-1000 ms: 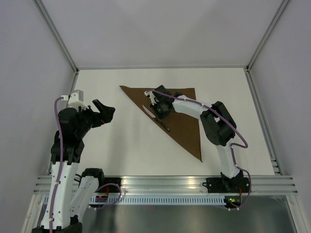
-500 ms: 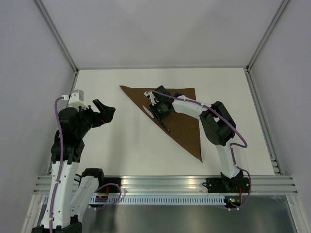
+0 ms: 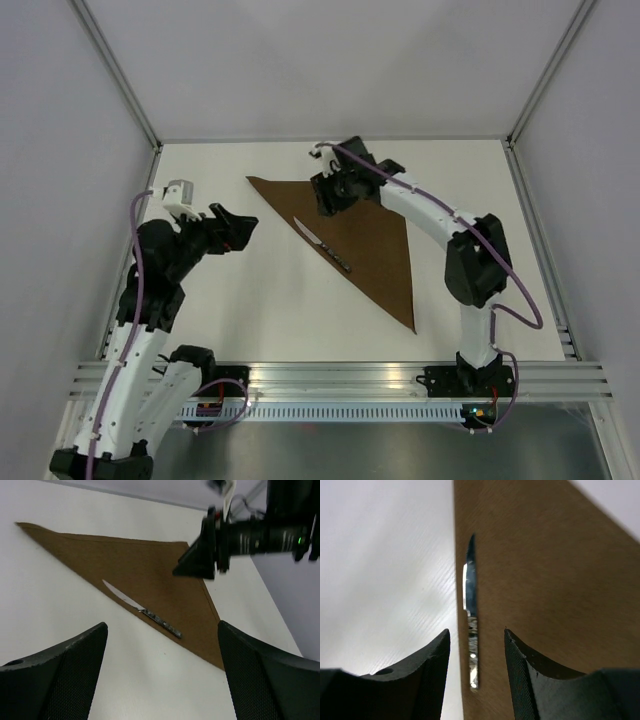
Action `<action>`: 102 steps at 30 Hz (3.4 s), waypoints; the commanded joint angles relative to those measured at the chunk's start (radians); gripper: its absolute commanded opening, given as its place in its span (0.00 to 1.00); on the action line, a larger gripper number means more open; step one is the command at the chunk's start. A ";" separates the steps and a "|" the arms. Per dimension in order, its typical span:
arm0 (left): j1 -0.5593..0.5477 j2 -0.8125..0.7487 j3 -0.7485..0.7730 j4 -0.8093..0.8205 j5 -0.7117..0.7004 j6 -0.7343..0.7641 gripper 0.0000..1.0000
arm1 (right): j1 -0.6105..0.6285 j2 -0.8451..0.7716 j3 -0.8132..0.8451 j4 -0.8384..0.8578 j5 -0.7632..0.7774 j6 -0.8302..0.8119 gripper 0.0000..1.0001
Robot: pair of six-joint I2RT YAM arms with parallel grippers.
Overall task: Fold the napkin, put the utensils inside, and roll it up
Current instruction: Place the utensil onto the napkin, then fold the napkin
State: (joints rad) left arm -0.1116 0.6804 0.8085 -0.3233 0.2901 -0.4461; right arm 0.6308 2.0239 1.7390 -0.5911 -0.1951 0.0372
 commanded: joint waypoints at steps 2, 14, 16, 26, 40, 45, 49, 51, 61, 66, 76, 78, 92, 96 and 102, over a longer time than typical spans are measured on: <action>-0.320 0.044 -0.031 0.208 -0.202 0.110 0.93 | -0.239 -0.166 0.031 -0.061 -0.087 0.049 0.53; -1.132 0.485 -0.252 0.849 -0.759 0.695 0.95 | -0.623 -0.350 -0.305 0.040 -0.193 0.064 0.53; -1.207 0.582 -0.247 0.972 -0.795 0.756 0.95 | -0.653 -0.338 -0.323 0.050 -0.191 0.064 0.52; -1.381 1.057 -0.204 1.415 -0.799 1.046 0.95 | -0.689 -0.300 -0.325 0.056 -0.179 0.055 0.51; -1.419 1.255 -0.052 1.344 -0.678 1.038 0.85 | -0.703 -0.301 -0.338 0.063 -0.185 0.062 0.48; -1.419 1.291 -0.028 1.307 -0.649 1.020 0.79 | -0.706 -0.301 -0.341 0.063 -0.187 0.064 0.48; -1.419 1.315 -0.014 1.297 -0.644 1.021 0.75 | -0.706 -0.306 -0.343 0.066 -0.190 0.069 0.47; -1.419 1.335 -0.005 1.297 -0.647 1.026 0.74 | -0.707 -0.307 -0.343 0.065 -0.190 0.067 0.46; -1.412 1.386 0.044 1.270 -0.638 1.021 0.59 | -0.715 -0.315 -0.349 0.065 -0.198 0.070 0.44; -1.396 1.406 0.060 1.264 -0.638 1.008 0.58 | -0.718 -0.320 -0.349 0.065 -0.205 0.070 0.43; -1.370 1.415 0.075 1.222 -0.617 0.986 0.48 | -0.723 -0.320 -0.351 0.065 -0.208 0.069 0.42; -1.369 1.414 0.075 1.215 -0.615 0.982 0.43 | -0.723 -0.318 -0.352 0.065 -0.208 0.069 0.41; -1.347 1.363 0.167 1.084 -0.628 0.914 0.02 | -0.724 -0.309 -0.349 0.063 -0.207 0.066 0.40; -1.326 1.305 0.221 0.985 -0.640 0.853 0.02 | -0.724 -0.306 -0.346 0.065 -0.207 0.066 0.40; -1.240 1.200 0.273 0.808 -0.516 0.664 0.02 | -0.723 -0.310 -0.345 0.060 -0.207 0.066 0.39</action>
State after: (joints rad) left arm -1.3968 1.9781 1.0443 0.5640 -0.3088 0.3721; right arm -0.0879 1.7206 1.3872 -0.5377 -0.3916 0.0860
